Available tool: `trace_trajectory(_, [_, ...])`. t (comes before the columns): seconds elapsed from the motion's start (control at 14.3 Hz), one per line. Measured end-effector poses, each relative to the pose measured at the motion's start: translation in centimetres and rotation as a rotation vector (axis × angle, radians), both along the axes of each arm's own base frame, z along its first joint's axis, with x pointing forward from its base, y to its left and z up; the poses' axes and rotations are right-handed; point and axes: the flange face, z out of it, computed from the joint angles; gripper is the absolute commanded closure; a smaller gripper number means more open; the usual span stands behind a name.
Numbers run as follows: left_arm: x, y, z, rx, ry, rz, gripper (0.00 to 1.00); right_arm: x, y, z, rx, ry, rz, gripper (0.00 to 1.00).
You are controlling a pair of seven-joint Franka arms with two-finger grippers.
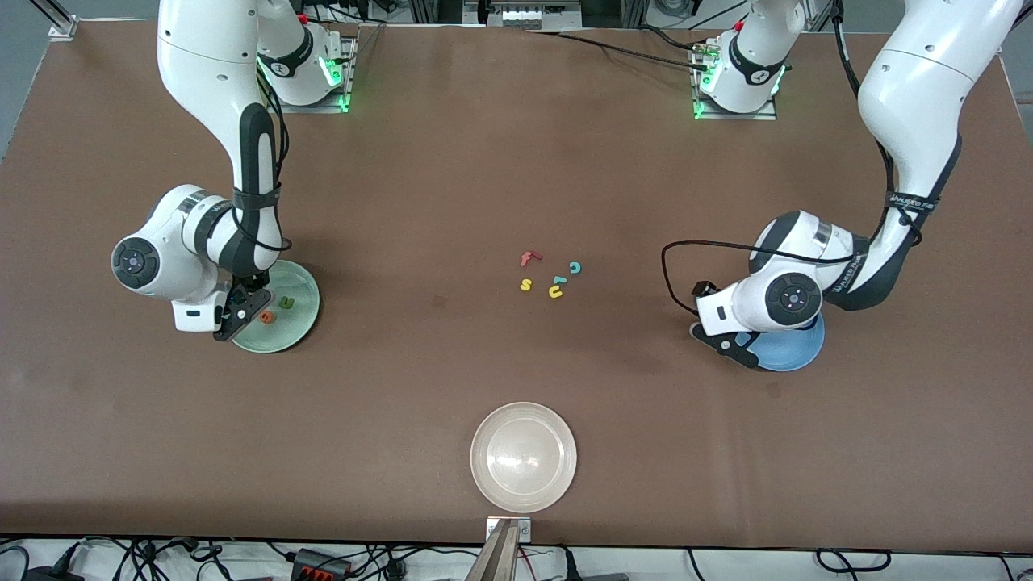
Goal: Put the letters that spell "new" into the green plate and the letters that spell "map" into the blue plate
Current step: 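Withdraw the right gripper while the left gripper reaches the teal a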
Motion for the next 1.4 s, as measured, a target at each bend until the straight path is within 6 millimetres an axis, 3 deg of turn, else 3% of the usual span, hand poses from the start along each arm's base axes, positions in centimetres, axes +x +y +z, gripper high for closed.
trace_trajectory(0.07, [-0.1, -0.2, 0.0, 0.002, 0.001, 0.004, 0.0, 0.0, 0.0, 0.0, 0.0, 0.0, 0.0, 0.39])
trace_trajectory(0.14, [-0.2, -0.2, -0.1, 0.006, 0.002, 0.018, 0.0, 0.0, 0.0, 0.0, 0.0, 0.0, 0.0, 0.35])
trace_trajectory(0.28, [-0.5, -0.4, -0.4, 0.019, 0.004, 0.061, 0.0, 0.0, 0.0, 0.0, 0.0, -0.001, 0.001, 0.0])
trace_trajectory(0.56, [-1.9, -1.8, -1.2, 0.06, 0.014, 0.197, 0.0, 0.5, 0.4, 0.4, 0.013, -0.017, -0.003, 0.0])
trace_trajectory(0.84, [-3.1, -3.4, -1.7, 0.08, 0.013, 0.275, 0.0, 2.2, 1.6, 2.4, 0.033, -0.055, 0.013, 0.0])
trace_trajectory(0.98, [-3.5, -4.0, -2.3, 0.06, -0.006, 0.284, 0.0, 3.2, 1.7, 4.3, 0.053, -0.056, 0.014, 0.0])
trace_trajectory(1.26, [-4.3, -4.2, -3.3, 0.045, -0.01, 0.286, 0.02, 5.5, 1.9, 10.3, 0.105, -0.054, 0.018, 0.0])
trace_trajectory(1.4, [-4.2, -3.9, -3.4, 0.047, -0.013, 0.289, 0.11, 5.9, 2.3, 12.4, 0.197, -0.032, -0.019, 0.0])
